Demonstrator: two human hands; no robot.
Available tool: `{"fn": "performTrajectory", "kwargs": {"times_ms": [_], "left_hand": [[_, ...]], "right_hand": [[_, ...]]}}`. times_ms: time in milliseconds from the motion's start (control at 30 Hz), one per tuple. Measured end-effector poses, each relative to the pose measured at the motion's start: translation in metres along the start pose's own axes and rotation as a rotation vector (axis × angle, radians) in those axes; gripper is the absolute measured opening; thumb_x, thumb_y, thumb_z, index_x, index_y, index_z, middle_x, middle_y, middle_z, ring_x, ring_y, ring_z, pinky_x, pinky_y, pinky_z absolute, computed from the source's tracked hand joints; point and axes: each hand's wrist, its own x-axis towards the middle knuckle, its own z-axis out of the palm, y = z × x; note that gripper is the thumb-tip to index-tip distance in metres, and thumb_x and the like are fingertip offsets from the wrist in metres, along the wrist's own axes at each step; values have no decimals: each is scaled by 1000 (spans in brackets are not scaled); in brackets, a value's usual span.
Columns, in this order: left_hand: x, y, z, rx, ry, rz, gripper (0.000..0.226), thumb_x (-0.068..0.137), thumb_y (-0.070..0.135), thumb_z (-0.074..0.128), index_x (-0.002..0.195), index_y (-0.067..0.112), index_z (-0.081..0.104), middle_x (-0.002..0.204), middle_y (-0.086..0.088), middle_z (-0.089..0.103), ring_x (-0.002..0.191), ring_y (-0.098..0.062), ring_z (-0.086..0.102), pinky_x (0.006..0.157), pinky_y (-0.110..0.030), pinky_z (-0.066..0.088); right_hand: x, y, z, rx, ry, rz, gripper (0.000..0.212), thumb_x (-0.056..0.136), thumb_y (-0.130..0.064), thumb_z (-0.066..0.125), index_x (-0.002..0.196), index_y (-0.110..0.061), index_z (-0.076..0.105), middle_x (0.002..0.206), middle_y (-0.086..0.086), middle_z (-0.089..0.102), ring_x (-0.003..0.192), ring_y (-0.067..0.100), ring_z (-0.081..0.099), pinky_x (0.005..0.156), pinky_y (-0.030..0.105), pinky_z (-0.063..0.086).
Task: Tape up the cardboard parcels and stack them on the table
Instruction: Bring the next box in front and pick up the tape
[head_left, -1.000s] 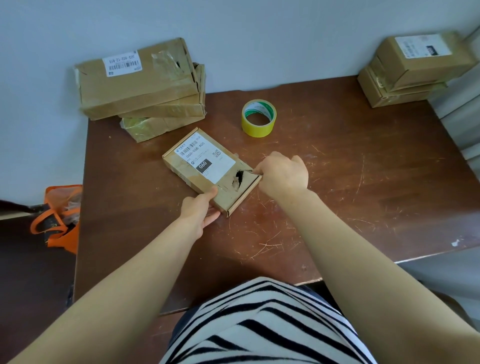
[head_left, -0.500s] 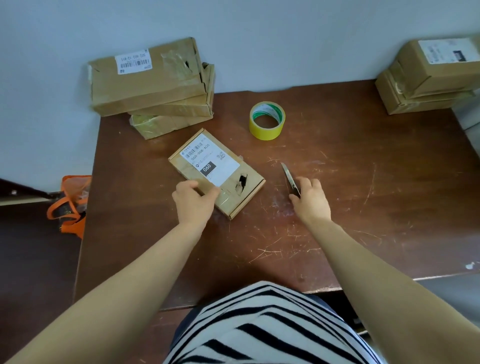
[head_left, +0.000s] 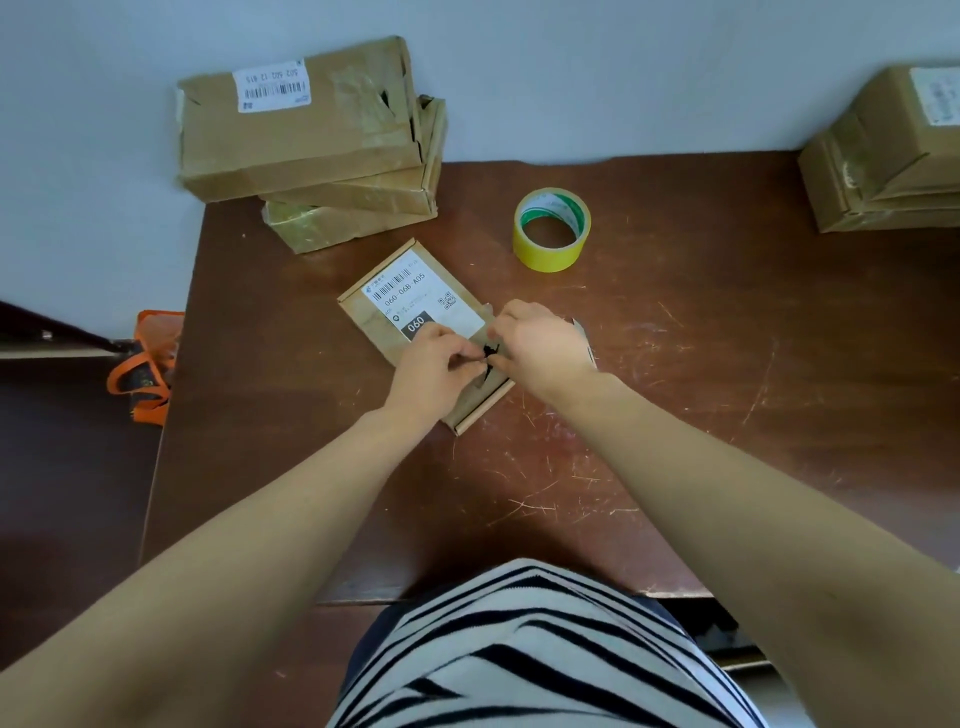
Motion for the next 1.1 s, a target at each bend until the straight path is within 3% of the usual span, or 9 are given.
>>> {"fn": "performTrajectory", "kwargs": {"times_ms": [100, 300, 400, 600, 833, 900, 967, 1033, 1100], "left_hand": [[1, 0, 0, 11, -17, -14, 19, 85, 12, 69, 102, 3, 71, 99, -3, 48, 89, -14, 49, 85, -19, 36], [4, -1, 0, 10, -20, -37, 17, 85, 13, 70, 97, 2, 69, 99, -2, 48, 90, -14, 49, 81, -17, 34], [5, -2, 0, 34, -21, -28, 17, 86, 15, 69, 97, 3, 70, 101, -4, 51, 91, -16, 50, 78, -16, 32], [9, -2, 2, 79, -29, -10, 21, 89, 21, 65, 101, 3, 68, 101, -3, 49, 87, -11, 45, 76, -12, 29], [11, 0, 4, 79, -20, -2, 19, 89, 21, 66, 98, 5, 69, 100, -2, 49, 87, -11, 46, 73, -12, 29], [11, 0, 5, 85, -19, -8, 19, 89, 21, 66, 100, 6, 69, 103, -3, 51, 88, -12, 47, 75, -14, 31], [11, -1, 5, 85, -16, -21, 19, 89, 23, 66, 100, 8, 70, 103, -2, 51, 88, -11, 47, 76, -15, 33], [11, -1, 5, 78, -11, -36, 18, 88, 23, 66, 99, 9, 70, 100, 1, 49, 86, -10, 46, 74, -15, 32], [11, 0, 6, 77, -10, -48, 17, 88, 23, 67, 98, 9, 70, 99, 2, 48, 86, -10, 46, 73, -16, 32]], "right_hand": [[4, -4, 0, -145, -3, -26, 33, 94, -22, 51, 124, -6, 50, 119, 8, 50, 110, 26, 47, 63, 33, 36], [11, -11, -1, -328, -39, -76, 32, 90, -6, 53, 123, -5, 51, 118, 8, 51, 107, 27, 50, 64, 33, 36], [14, -10, 0, -352, -29, -88, 39, 91, -8, 53, 130, -7, 48, 119, 6, 51, 108, 25, 49, 62, 32, 36], [11, -1, 10, -343, -9, -101, 33, 93, -6, 49, 126, -4, 46, 121, 7, 45, 112, 24, 43, 57, 31, 35], [6, 8, 15, -227, 70, -52, 36, 90, -6, 58, 125, -5, 50, 111, 7, 52, 100, 24, 50, 54, 30, 33], [4, 6, 14, -236, 112, -65, 32, 81, -7, 70, 111, -4, 59, 100, 6, 57, 91, 23, 55, 49, 27, 34], [0, 1, 9, -261, 148, -77, 39, 49, -6, 90, 80, -5, 68, 74, 4, 60, 65, 20, 59, 40, 18, 29], [0, -2, 6, -249, 220, -107, 48, 21, -6, 94, 60, -7, 66, 57, 1, 55, 46, 19, 54, 37, 11, 23], [2, -4, 7, -248, 235, -115, 48, 17, -9, 94, 56, -9, 66, 54, 0, 53, 43, 17, 52, 35, 10, 21]]}}
